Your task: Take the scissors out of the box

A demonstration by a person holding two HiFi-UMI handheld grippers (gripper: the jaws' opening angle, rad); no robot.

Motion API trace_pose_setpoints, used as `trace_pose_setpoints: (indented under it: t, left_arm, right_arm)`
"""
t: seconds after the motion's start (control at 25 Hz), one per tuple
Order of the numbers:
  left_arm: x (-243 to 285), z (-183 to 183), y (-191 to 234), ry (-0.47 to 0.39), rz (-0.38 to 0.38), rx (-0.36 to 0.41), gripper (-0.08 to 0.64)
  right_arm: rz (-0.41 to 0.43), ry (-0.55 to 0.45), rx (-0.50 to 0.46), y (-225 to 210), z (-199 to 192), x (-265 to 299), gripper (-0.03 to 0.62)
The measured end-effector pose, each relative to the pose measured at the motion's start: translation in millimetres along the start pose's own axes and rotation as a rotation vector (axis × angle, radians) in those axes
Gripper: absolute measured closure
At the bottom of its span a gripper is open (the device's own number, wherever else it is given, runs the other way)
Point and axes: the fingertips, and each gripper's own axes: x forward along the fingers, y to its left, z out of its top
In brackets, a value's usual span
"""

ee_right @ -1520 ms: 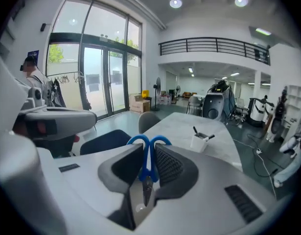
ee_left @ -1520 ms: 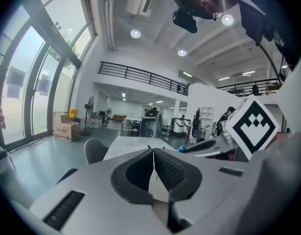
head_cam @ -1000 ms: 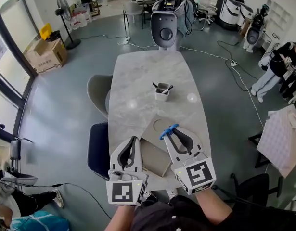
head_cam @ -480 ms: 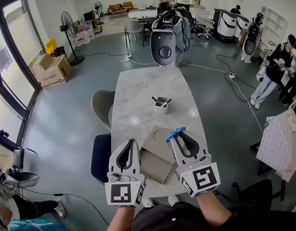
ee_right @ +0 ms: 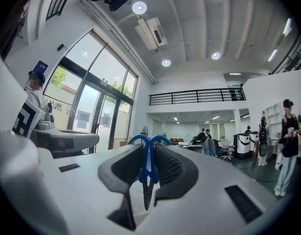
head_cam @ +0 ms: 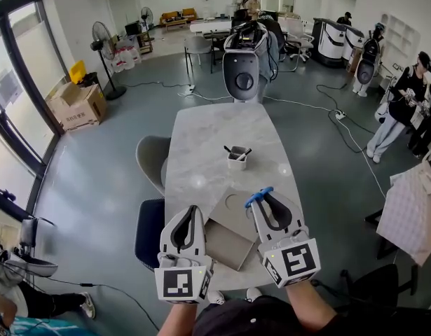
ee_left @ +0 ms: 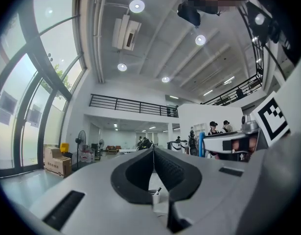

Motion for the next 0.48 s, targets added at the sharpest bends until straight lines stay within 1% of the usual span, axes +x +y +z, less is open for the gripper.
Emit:
trace_pose_setpoints:
  t: [0.48]
  left_arm:
    - [3.3, -2.5, -1.1, 0.006, 0.006, 0.004, 0.543]
  right_arm:
    - [-0.016, 0.0, 0.008, -5.6, -3.6, 0.7, 0.522]
